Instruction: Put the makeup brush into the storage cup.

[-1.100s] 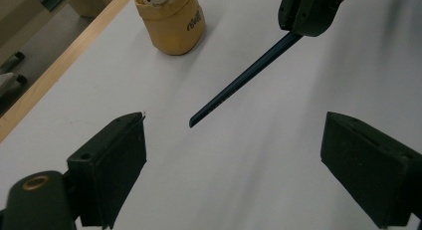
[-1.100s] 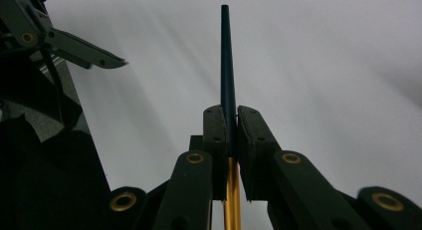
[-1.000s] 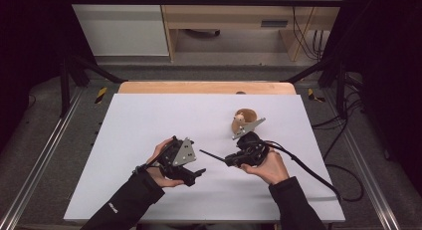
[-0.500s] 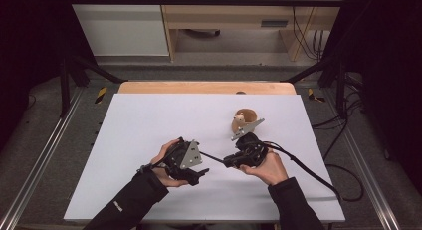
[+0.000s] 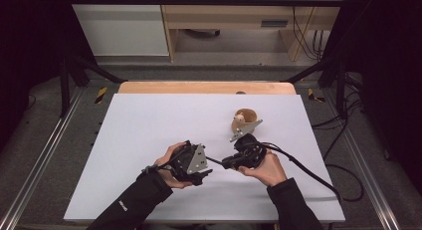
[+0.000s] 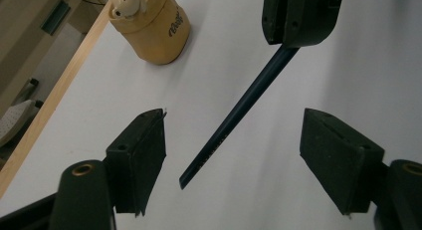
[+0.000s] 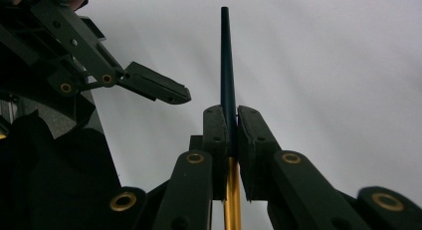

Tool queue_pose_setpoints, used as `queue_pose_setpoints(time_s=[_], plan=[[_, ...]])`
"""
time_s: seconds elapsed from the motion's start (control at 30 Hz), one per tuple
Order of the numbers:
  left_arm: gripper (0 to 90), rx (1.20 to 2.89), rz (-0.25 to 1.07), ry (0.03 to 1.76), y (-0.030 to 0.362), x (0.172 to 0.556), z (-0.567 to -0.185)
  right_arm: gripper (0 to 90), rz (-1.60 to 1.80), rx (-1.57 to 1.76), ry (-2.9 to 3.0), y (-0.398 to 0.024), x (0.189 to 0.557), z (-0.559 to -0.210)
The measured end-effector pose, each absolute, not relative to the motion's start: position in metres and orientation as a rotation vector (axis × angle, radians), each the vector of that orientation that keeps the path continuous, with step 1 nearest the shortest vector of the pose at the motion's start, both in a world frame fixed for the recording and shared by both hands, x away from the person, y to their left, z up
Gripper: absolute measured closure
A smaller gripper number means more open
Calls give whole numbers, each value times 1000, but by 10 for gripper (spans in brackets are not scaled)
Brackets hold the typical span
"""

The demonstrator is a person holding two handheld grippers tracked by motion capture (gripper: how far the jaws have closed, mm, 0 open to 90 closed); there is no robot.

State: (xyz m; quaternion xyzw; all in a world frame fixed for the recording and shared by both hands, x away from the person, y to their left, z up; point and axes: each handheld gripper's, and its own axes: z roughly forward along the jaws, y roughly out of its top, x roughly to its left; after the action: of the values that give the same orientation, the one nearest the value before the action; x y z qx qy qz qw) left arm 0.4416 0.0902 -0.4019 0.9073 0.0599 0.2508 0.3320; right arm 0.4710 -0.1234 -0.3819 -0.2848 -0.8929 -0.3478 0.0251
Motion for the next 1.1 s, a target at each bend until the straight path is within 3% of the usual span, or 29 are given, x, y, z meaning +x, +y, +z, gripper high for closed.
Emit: queue_pose_setpoints(time_s=[0.13, 0.5, 1.1], plan=[[292, 2370, 619, 128, 86, 441, -405, 834, -1072, -874, -2762, -123, 471, -383], [365, 2425, 732, 52, 80, 437, -410, 834, -1067, -861, -2755, -121, 470, -384], [564, 2465, 765, -39, 71, 433, -415, 834, -1053, -848, -2751, -118, 468, -386]])
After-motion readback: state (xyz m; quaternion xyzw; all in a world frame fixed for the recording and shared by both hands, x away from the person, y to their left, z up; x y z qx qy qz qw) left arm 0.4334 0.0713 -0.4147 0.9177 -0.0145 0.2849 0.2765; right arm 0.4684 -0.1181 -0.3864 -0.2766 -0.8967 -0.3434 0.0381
